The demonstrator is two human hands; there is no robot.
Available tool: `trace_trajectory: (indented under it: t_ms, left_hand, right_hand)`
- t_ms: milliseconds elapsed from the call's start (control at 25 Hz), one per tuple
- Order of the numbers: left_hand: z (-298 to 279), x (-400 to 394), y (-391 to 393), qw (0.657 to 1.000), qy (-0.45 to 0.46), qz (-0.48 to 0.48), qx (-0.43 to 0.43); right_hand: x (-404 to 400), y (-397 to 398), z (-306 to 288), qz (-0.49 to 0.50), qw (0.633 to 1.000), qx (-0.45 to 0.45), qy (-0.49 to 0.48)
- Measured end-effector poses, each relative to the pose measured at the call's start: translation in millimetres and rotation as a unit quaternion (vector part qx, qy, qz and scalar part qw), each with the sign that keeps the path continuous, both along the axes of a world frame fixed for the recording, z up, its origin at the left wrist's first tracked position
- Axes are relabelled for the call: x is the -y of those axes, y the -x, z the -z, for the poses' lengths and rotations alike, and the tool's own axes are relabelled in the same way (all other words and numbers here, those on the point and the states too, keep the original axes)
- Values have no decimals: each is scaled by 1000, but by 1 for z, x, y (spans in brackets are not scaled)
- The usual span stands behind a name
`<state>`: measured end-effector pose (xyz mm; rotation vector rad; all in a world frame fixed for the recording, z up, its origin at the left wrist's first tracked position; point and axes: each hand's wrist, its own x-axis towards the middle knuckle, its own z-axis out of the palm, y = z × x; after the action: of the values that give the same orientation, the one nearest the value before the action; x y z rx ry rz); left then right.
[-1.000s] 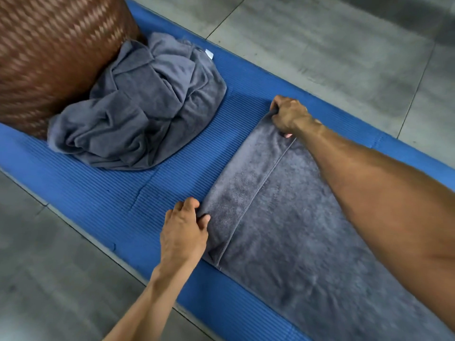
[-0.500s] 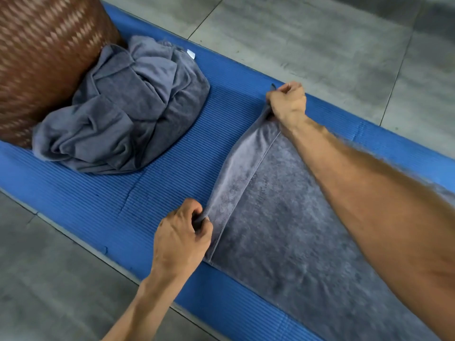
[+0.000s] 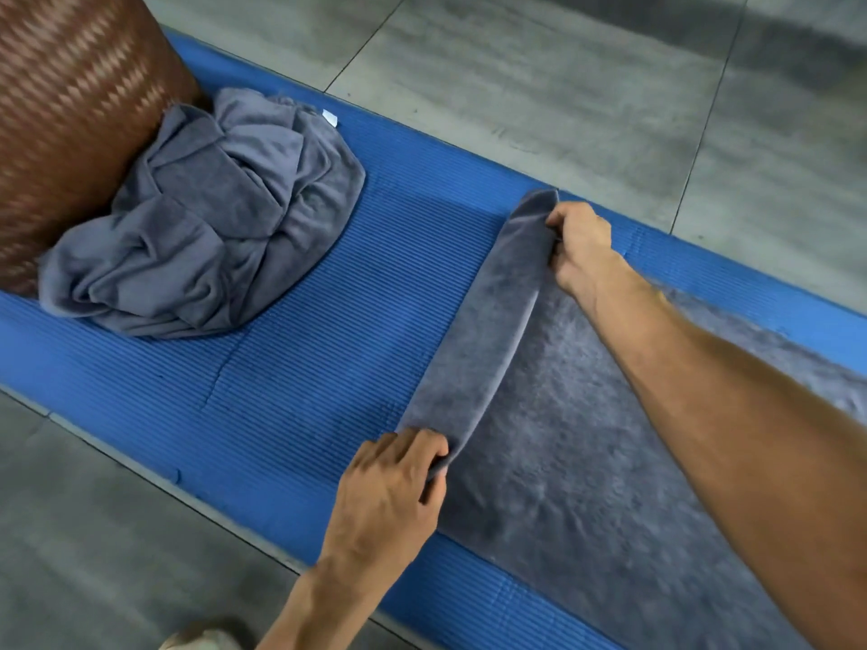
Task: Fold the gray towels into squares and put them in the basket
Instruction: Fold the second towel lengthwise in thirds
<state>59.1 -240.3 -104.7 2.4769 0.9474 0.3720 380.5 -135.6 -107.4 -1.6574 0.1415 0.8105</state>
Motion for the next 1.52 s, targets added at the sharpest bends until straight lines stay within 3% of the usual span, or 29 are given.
trace_trajectory:
  t_ms: [160,320,640,920,1000,1160,1240,1360,1480,1520]
  left_hand:
    - [14,16,3,996,-22,74,-53]
    - [28,19,21,989,30,11,-145]
    - [14,1,9,978,16,69,-196]
    - [32,-35,-57,979,85,40,-182]
    - [38,-37,-59,975,90,48,-196]
    - [40,-28,-59,976,64,49,-203]
    - [42,-28,-59,974,55,54,-214]
    - [43,-27,-58,973,36,51,-222]
    - [46,-24,-56,973,12,54,-224]
    - [48,-22,-56,973,3,59,-224]
  right_hand:
    - [23,-6,5,22,999,-3,31]
    - [36,-14,14,-27,998,8,52]
    - [31,-26,17,-188,941,204,192]
    - [10,-37,-10,-290,919,136,229]
    - [3,-42,-12,-330,891,168,261]
    - [-25,-42,-1,-434,779,294,345]
    - [-41,-44,8,-468,750,313,347]
    - [-46,-49,23,-473,741,352,322]
    - [-34,-52,31,-423,782,372,266]
    - [-29,-50,30,-411,766,408,277]
